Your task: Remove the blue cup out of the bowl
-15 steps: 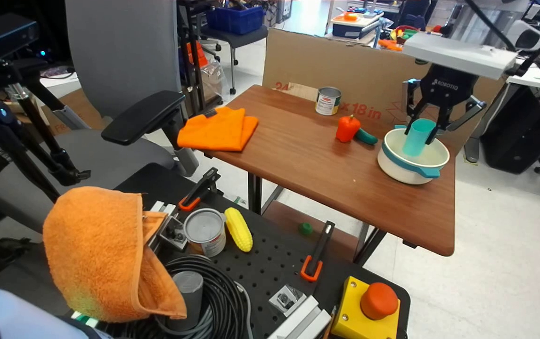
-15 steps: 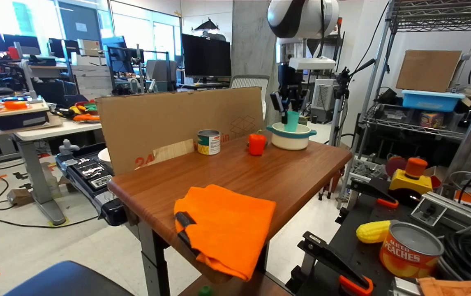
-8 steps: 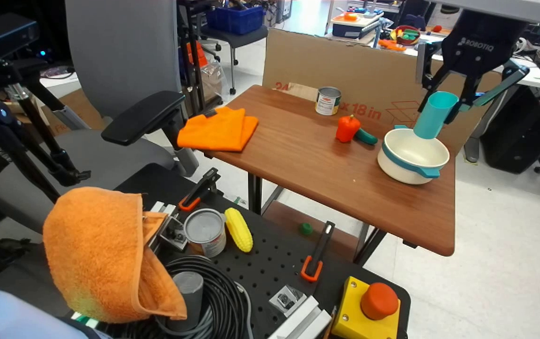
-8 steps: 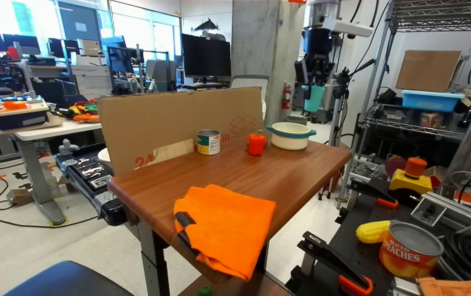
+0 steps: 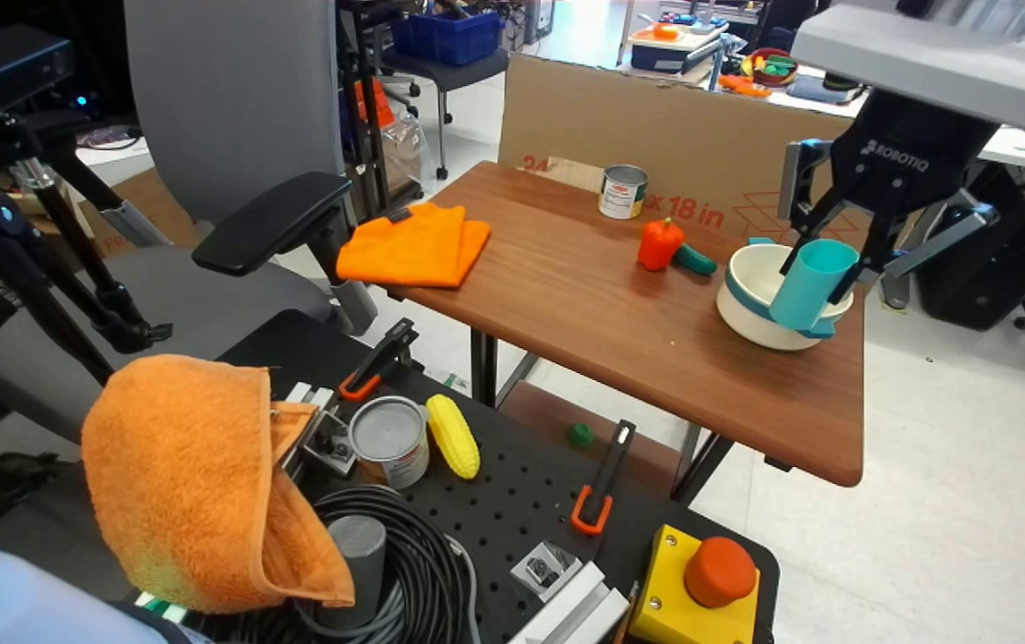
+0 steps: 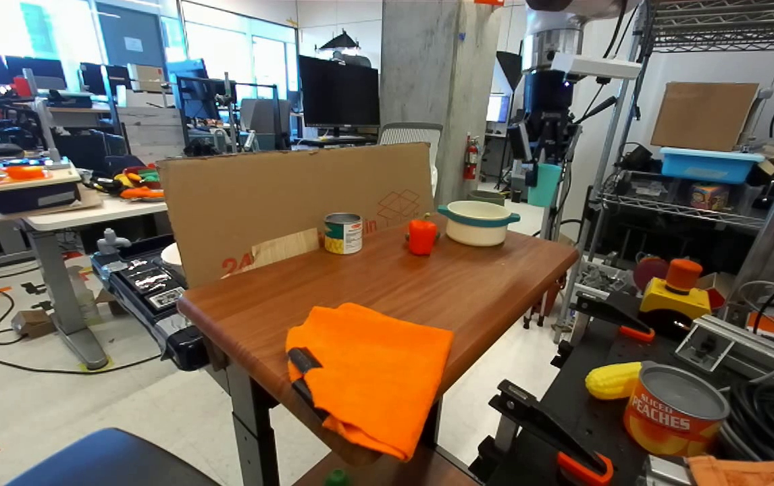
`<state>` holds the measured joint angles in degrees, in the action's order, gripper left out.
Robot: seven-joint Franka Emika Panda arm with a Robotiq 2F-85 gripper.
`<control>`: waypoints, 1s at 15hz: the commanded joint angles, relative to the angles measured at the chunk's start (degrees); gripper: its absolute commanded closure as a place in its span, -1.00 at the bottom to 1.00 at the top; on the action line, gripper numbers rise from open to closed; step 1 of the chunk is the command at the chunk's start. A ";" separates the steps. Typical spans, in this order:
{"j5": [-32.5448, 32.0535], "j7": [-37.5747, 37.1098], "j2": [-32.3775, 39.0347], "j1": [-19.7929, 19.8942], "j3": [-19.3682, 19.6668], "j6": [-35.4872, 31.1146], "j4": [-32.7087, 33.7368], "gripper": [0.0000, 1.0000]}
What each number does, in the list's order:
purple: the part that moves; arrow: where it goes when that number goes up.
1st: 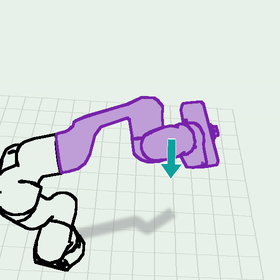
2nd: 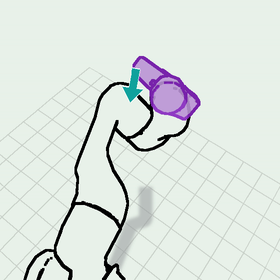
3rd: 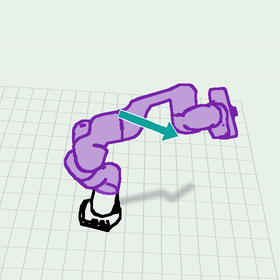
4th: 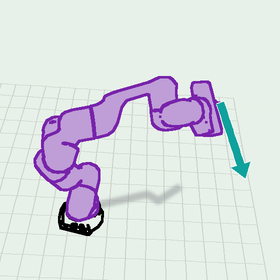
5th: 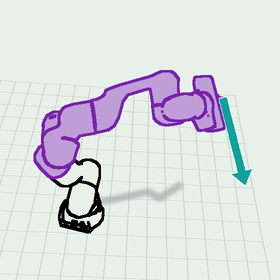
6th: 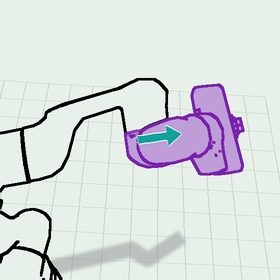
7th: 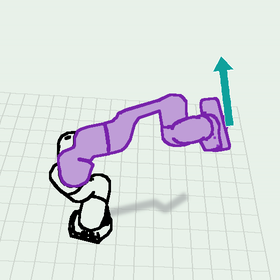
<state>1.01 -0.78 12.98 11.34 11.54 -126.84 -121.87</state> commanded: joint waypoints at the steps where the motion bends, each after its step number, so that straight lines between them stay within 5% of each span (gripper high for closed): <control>1: -1.70 -4.01 3.52 -0.21 0.56 -4.73 -1.07 0.66; 5: 0.81 -3.76 8.19 0.79 0.32 -10.28 -0.73 0.66; 12: 0.65 -3.82 12.79 1.51 0.61 -10.31 1.08 0.66; 13: 0.38 -3.62 12.42 1.46 0.66 -10.43 0.78 -0.34; 15: -0.08 -2.99 11.26 1.38 0.67 -10.37 -0.01 -0.49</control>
<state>1.48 -4.51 24.17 12.52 12.10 -136.24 -121.75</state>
